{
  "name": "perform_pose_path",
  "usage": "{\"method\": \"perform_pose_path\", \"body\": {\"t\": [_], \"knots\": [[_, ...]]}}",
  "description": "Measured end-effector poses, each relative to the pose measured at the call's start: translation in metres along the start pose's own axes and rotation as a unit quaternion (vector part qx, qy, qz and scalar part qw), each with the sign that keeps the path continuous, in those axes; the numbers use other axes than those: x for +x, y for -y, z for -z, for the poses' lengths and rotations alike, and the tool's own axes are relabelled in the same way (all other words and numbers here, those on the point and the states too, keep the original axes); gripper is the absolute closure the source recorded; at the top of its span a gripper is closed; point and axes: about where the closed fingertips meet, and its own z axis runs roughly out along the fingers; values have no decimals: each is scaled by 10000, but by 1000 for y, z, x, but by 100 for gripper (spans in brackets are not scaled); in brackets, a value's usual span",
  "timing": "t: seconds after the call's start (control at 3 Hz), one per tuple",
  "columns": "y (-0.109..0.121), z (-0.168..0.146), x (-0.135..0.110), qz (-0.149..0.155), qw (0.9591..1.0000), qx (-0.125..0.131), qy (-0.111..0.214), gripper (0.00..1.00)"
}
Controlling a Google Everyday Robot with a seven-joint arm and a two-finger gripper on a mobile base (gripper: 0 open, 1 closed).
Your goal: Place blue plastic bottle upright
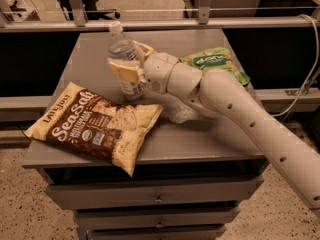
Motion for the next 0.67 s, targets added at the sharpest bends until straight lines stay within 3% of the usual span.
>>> {"method": "perform_pose_path", "body": {"t": [0.67], "knots": [[4,16,9,-178,9996,182,-148,59]]}}
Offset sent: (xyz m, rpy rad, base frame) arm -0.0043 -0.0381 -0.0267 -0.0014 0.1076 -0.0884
